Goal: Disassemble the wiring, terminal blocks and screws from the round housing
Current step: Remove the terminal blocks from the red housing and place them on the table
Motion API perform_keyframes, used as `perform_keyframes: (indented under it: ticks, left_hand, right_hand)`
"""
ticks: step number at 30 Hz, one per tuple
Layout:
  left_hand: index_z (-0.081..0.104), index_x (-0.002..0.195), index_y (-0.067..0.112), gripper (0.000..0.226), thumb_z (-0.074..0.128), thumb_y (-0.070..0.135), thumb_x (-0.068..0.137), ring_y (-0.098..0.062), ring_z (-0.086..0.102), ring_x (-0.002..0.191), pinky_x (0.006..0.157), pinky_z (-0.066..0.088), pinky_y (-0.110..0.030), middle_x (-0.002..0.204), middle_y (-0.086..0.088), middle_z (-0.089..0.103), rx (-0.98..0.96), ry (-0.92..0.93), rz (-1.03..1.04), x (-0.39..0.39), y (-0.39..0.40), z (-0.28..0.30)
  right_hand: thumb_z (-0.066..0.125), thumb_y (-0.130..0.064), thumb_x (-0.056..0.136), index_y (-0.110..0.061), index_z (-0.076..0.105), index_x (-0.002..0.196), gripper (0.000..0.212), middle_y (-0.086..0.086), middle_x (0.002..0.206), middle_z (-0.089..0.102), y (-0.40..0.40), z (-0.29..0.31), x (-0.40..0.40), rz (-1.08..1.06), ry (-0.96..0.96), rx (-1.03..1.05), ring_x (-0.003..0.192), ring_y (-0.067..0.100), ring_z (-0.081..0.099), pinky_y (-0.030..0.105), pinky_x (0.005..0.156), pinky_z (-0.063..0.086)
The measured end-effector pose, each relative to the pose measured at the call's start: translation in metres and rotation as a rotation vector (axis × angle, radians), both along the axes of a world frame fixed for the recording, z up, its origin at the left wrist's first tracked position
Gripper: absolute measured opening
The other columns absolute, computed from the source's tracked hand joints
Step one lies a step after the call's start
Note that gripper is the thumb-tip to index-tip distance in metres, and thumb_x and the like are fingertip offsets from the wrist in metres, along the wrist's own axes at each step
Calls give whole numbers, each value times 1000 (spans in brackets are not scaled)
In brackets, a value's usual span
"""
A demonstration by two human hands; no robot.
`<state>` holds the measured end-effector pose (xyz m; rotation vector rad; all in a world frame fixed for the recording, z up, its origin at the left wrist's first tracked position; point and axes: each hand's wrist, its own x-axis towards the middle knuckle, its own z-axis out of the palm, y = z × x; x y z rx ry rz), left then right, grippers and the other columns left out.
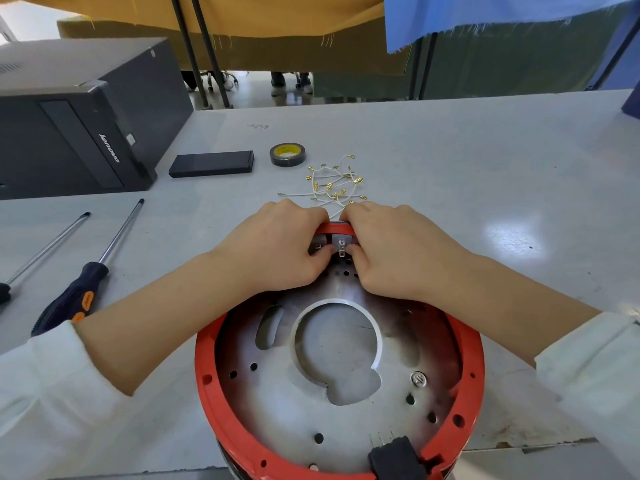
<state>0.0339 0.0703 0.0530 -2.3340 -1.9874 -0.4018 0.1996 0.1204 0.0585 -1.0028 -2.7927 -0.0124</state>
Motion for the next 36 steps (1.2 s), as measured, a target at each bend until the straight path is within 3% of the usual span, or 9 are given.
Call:
perform_keyframes:
  ticks: [3,7,12,14,16,20,26,32,36]
  left_hand:
    - [36,70,25,27,52,40,86,-26,41,60,55,29,-32,59,6,39,3,3,3,0,0,-2]
    - [35,72,25,25,50,40,86,-26,40,60,54,29,-32,60,5,39,6,20,9,1,0,-3]
    - [38,74,24,23,48,41,84,-27,41,60,54,31,-32,62,2,43,8,30,4,0,1,-2]
    - [38,75,23,22,50,40,84,-27,42,61,54,31,-32,61,2,42,11,24,10,0,1,-3]
    - [38,75,23,23,51,40,85,-26,41,60,54,31,-32,61,3,41,10,19,12,0,1,-3]
    - [34,75,23,26,51,39,87,-26,38,58,53,28,-32,59,5,37,19,62,2,0,1,-4]
    - [32,74,24,28,50,41,86,-22,33,55,47,20,-31,59,5,35,26,76,16,1,1,-2]
    - [33,74,26,28,50,42,87,-25,38,60,47,22,-30,61,4,37,14,26,43,2,-2,-2]
    - [45,73,23,27,54,46,84,-22,41,61,56,28,-31,60,7,42,-13,-22,25,2,0,1]
  right_hand:
    - [52,-21,87,-15,44,105,21,5,105,55,-1,1,0,-9,-14,10,71,26,42,34,59,30]
    - [55,-21,84,-16,48,107,25,3,105,58,4,0,-1,-35,12,-62,86,30,55,39,69,45]
    - [56,-21,84,-18,50,108,25,2,104,59,7,0,-2,-46,14,-95,88,29,56,40,71,46]
    - [57,-21,84,-17,47,106,25,2,103,58,5,0,-3,-50,2,-74,77,27,52,37,61,41]
    - [58,-20,82,-18,38,99,26,2,102,55,2,1,-3,-54,-45,-35,60,20,36,30,48,24]
    - [58,-21,81,-21,22,93,38,3,102,52,-2,2,-3,-46,-126,17,53,11,20,30,45,12]
    - [56,-20,84,-16,44,105,25,4,103,58,5,1,-5,-83,-55,-46,72,26,41,33,59,31]
    - [53,-22,86,-18,43,111,28,2,109,56,1,1,-2,-37,-74,-29,68,25,39,34,54,29]
    - [49,-24,90,-21,45,121,32,0,119,56,6,2,3,-7,-22,-103,97,30,57,42,80,47]
